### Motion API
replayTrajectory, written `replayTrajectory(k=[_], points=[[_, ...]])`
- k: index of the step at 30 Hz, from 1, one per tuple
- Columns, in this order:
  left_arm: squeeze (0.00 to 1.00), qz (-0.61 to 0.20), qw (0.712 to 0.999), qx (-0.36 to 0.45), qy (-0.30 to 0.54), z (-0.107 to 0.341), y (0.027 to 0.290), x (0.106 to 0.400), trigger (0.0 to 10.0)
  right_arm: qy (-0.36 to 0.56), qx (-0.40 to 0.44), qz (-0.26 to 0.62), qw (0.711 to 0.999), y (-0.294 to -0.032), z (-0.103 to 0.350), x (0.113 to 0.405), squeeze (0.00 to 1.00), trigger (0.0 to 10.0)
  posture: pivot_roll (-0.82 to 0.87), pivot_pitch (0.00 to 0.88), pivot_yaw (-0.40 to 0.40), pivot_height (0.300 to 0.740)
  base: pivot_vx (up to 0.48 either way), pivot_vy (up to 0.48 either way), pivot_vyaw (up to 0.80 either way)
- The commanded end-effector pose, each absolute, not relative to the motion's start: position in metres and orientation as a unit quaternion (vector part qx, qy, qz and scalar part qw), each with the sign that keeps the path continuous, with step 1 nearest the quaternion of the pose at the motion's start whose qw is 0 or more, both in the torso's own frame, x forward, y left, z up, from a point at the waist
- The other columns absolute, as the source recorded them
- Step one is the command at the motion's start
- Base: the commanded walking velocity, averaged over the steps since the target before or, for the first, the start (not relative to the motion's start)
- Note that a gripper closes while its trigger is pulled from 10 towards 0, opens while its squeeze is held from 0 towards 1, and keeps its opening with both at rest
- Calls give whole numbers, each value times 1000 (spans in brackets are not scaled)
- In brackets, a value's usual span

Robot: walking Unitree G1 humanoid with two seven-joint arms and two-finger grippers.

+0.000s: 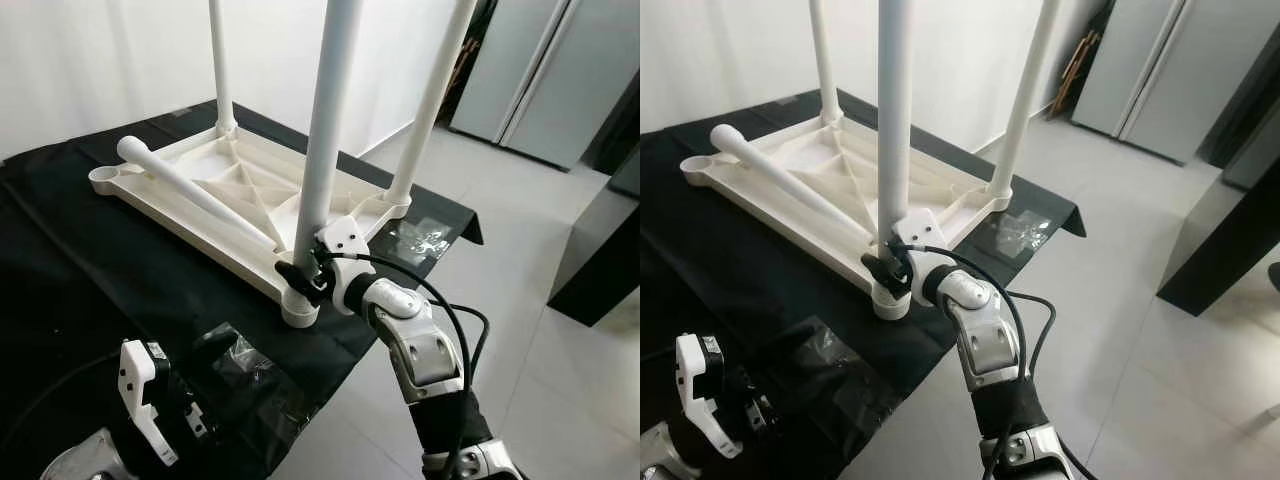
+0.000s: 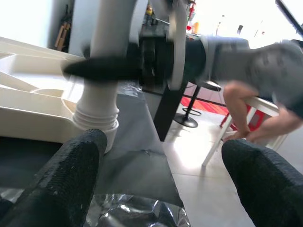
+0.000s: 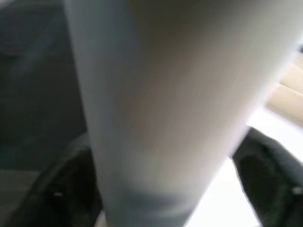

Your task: Building children table

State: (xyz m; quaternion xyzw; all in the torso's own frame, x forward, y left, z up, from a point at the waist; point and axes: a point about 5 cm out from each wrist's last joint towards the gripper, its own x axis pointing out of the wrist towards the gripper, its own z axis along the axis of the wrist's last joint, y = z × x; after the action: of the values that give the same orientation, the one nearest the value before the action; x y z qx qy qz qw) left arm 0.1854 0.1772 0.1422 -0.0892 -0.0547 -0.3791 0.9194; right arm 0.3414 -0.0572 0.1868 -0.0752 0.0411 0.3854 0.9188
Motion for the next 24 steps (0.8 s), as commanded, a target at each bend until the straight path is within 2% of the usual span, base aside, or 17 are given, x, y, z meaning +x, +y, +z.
replayTrajectory(k=[1,2,4,5,6,7,8,9,11,12,15,22,23,24], points=[[0,-383,918,-93,-54,140,174,184,10000,9,-60,421,905,-54,203,343,1000,10000,-55,83,-143,740,0,0,0],[0,-383,918,-93,-54,140,174,184,10000,9,-60,421,905,-54,203,343,1000,10000,-55,83,-143,740,0,0,0],[0,-383,917,-93,-54,139,173,184,10000,-26,-109,538,836,-50,217,343,1000,10000,-40,76,-145,740,0,0,0],[0,-383,917,-93,-54,139,173,184,10000,-26,-109,538,836,-50,217,343,1000,10000,-40,76,-145,740,0,0,0],[0,-383,917,-93,-53,139,173,184,10000,-25,-136,574,807,-52,220,345,443,10000,-38,71,-147,740,0,0,0],[0,-383,917,-93,-53,139,173,184,10000,-25,-136,574,807,-52,220,345,443,10000,-38,71,-147,740,0,0,0],[0,-383,918,-92,-53,138,172,184,10000,-27,-180,601,778,-55,222,348,0,10000,-36,69,-150,740,0,0,0],[0,-383,918,-92,-53,138,172,184,10000,-27,-180,601,778,-55,222,348,0,10000,-36,69,-150,740,0,0,0],[0,-384,918,-89,-51,138,171,183,10000,-22,-210,639,740,-57,227,351,0,10000,-28,64,-157,740,0,0,0],[0,-384,918,-89,-51,138,171,183,10000,-22,-210,639,740,-57,227,351,0,10000,-28,64,-157,740,0,0,0],[0,-384,918,-86,-49,137,170,182,10000,-22,-205,669,714,-57,236,355,0,10000,-24,63,-158,740,0,0,0],[0,-384,918,-85,-48,137,170,181,10000,-18,-182,691,699,-60,244,363,0,10000,-25,71,-157,740,0,0,0],[0,-384,918,-86,-48,138,169,180,10000,-15,-178,697,695,-62,245,365,0,4431,-25,76,-158,740,0,0,0],[0,-384,918,-86,-48,138,169,180,10000,-15,-178,697,695,-62,245,365,0,4431,-25,76,-158,740,0,0,0]])
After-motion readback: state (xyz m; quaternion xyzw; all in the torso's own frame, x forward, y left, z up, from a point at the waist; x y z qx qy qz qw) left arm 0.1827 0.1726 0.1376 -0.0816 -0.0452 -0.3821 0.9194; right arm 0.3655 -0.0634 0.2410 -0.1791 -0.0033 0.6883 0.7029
